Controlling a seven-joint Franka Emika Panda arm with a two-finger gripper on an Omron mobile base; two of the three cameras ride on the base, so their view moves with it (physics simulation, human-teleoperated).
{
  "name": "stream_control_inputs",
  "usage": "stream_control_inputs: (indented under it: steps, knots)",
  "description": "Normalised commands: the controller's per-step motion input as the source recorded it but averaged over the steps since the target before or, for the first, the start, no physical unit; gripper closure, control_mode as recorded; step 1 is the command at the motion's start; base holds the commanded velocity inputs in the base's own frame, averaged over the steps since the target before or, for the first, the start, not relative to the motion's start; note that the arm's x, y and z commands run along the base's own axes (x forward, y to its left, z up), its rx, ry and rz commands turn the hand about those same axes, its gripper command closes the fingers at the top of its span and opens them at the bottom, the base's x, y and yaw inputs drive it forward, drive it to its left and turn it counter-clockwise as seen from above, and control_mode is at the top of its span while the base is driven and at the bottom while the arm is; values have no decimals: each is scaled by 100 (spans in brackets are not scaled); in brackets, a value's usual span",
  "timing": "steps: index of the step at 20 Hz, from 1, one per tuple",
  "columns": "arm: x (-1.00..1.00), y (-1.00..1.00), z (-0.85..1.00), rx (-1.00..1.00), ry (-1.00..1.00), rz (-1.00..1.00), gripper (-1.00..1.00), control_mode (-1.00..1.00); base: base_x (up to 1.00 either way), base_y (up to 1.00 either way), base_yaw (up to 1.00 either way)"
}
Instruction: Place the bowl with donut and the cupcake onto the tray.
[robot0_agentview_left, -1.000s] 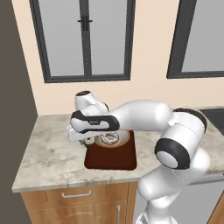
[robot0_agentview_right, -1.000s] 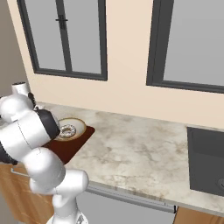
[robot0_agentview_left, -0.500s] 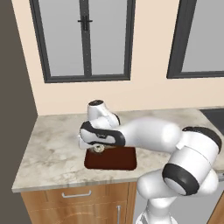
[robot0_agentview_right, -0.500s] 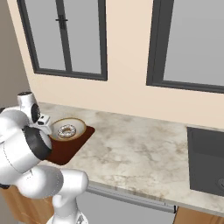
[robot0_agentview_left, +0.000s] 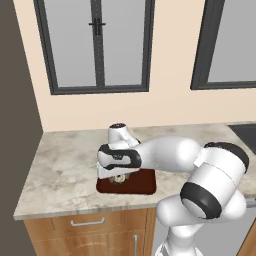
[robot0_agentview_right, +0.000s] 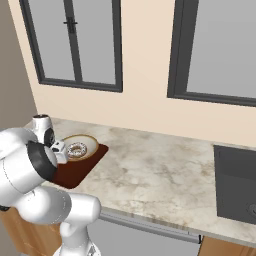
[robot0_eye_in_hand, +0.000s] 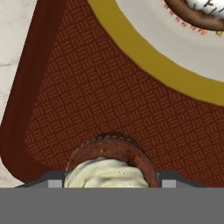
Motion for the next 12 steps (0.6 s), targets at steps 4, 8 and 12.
stream_control_inputs:
  steps: [4,8,12]
  knots:
    - [14,0,-27,0,8,0,100,-100,0,0,0]
    - [31,0,-3,0,4,0,100,-100,0,0,0]
    - [21,0,-4,0,0,0,100,-100,0,0,0]
